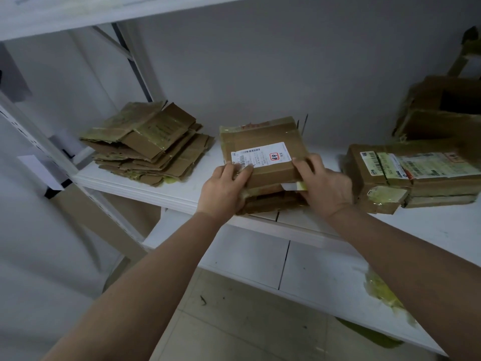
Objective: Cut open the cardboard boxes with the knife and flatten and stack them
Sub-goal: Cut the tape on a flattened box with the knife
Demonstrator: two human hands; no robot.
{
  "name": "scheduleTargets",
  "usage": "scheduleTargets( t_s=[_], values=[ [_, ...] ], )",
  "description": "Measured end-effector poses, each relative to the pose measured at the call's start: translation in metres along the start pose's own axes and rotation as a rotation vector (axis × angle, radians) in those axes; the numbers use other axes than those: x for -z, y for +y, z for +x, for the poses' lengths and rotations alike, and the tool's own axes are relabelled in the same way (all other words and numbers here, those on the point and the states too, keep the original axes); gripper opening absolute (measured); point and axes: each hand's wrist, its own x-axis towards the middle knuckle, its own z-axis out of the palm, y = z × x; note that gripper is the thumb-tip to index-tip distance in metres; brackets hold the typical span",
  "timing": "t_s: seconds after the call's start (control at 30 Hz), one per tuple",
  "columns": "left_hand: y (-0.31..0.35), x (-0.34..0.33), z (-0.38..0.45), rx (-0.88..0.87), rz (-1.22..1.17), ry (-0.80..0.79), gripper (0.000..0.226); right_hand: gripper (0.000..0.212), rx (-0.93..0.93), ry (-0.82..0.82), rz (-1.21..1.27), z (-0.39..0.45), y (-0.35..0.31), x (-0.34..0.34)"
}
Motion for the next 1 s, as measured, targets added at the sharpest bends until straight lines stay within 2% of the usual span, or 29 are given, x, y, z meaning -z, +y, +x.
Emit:
scheduleTargets(
  t_s=[0.1, 0.23, 0.33, 0.4, 0.47, 0.53, 0.6, 0.7, 0.83, 0.9, 1.0],
  values=[
    [-0.003, 0.006, -0.001, -0.013, -0.039, -0.047, 0.081, 0.074, 0.025, -0.003, 0.045, -0.001, 0.005, -0.001],
    [-0.01, 0.018, 0.0, -0.065, -0.117, -0.103, 0.084, 0.078, 0.006, -0.13, 0.166, -0.001, 0.015, 0.011],
    [-0.021, 0.032, 0.001, -0.101, -0.172, -0.16, 0.077, 0.069, -0.03, -0.168, 0.305, 0.001, 0.022, 0.027],
    [-0.029, 0.041, 0.003, -0.032, -0.317, -0.176, 0.075, 0.062, -0.133, -0.152, 0.522, 0.004, 0.026, 0.037],
    [-0.035, 0.047, 0.009, 0.132, -0.49, -0.199, 0.068, 0.06, -0.28, -0.113, 0.736, 0.009, 0.026, 0.043],
    [-0.033, 0.047, 0.017, 0.287, -0.58, -0.145, 0.059, 0.056, -0.453, -0.077, 0.809, 0.019, 0.022, 0.043],
    [-0.025, 0.045, 0.023, 0.36, -0.549, -0.038, 0.058, 0.05, -0.533, -0.039, 0.755, 0.028, 0.015, 0.042],
    [-0.015, 0.037, 0.028, 0.376, -0.521, 0.068, 0.054, 0.044, -0.475, -0.009, 0.592, 0.033, 0.009, 0.036],
    [-0.009, 0.018, 0.027, 0.397, -0.529, 0.071, 0.037, 0.043, -0.407, -0.039, 0.426, 0.03, 0.007, 0.026],
    [-0.004, 0.01, 0.022, 0.436, -0.546, 0.022, 0.045, 0.043, -0.377, -0.066, 0.384, 0.027, 0.006, 0.019],
    [0.007, 0.004, 0.015, 0.471, -0.595, -0.057, 0.073, 0.054, -0.372, -0.069, 0.366, 0.021, 0.004, 0.01]
  ],
)
